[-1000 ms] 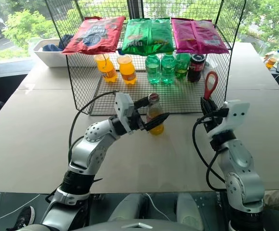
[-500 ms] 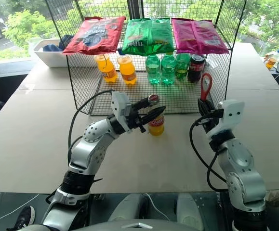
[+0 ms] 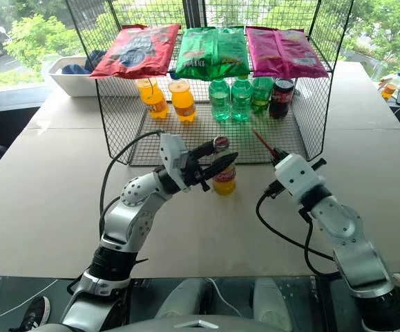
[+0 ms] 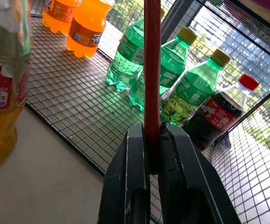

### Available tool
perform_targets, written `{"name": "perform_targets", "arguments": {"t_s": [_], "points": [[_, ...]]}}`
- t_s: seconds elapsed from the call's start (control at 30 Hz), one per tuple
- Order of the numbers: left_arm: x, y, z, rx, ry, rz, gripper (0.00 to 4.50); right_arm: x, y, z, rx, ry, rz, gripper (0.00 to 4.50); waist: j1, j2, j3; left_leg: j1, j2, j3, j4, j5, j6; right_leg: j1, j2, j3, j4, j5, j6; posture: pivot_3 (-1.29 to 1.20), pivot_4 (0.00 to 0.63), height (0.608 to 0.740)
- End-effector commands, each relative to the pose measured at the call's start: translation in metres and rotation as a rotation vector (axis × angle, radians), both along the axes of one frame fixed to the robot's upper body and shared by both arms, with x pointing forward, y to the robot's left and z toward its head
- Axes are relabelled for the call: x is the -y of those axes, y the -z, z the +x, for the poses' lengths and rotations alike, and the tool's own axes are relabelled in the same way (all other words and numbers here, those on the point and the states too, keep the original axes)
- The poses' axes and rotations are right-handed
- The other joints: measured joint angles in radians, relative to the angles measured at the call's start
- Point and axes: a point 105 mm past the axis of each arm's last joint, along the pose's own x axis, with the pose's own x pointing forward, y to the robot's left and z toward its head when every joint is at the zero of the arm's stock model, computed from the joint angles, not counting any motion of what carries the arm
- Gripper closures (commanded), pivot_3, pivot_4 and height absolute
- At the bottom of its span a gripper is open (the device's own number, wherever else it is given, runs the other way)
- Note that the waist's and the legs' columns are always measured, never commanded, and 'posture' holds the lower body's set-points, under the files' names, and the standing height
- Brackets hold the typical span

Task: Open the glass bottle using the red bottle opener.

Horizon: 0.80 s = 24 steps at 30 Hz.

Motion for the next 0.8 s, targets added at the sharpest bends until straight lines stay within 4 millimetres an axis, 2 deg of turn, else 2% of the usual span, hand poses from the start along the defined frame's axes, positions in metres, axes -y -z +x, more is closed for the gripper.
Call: {"name": "perform_targets", "arguments": {"t_s": [0.03, 0.17, 0.43, 0.6, 0.8], "points": [[0.008, 0.019, 0.000, -0.072, 0.027, 0.040, 2.87, -0.007, -0.015, 0.001, 0.193, -0.017, -0.141, 4.50, 0.002, -0.001, 0.000, 0.000, 0.000, 0.000, 0.000, 0.000, 0.000, 0.000, 0.000, 0.000, 0.000, 0.000, 0.000, 0.00, 0.150, 0.740], [0.009, 0.021, 0.000, -0.073, 0.028, 0.050, 2.87, -0.012, -0.017, 0.001, 0.259, -0.029, -0.181, 4.50, 0.005, -0.001, -0.001, 0.001, 0.000, -0.001, 0.000, 0.000, 0.000, 0.001, 0.000, -0.001, -0.001, 0.000, 0.000, 0.00, 0.150, 0.740], [0.009, 0.028, 0.002, -0.079, 0.029, 0.078, 2.87, -0.032, -0.007, -0.008, 0.286, -0.120, -0.185, 4.50, 0.004, -0.001, -0.002, 0.002, 0.000, 0.000, 0.000, 0.000, 0.000, 0.002, 0.000, 0.000, 0.000, 0.000, 0.000, 0.00, 0.150, 0.740], [0.010, 0.028, 0.002, -0.081, 0.036, 0.077, 2.87, -0.032, -0.010, -0.004, 0.291, -0.114, -0.121, 4.50, 0.004, -0.001, -0.002, 0.011, 0.000, -0.001, -0.001, 0.000, 0.000, 0.013, 0.000, -0.001, -0.003, 0.000, 0.000, 0.00, 0.150, 0.740], [0.009, 0.028, 0.002, -0.084, 0.037, 0.072, 2.87, -0.042, 0.001, -0.002, 0.278, -0.185, -0.168, 4.50, 0.003, -0.002, -0.002, 0.017, 0.001, -0.001, -0.002, 0.000, 0.000, 0.017, 0.000, -0.001, -0.003, 0.000, 0.000, 0.00, 0.150, 0.740]]}}
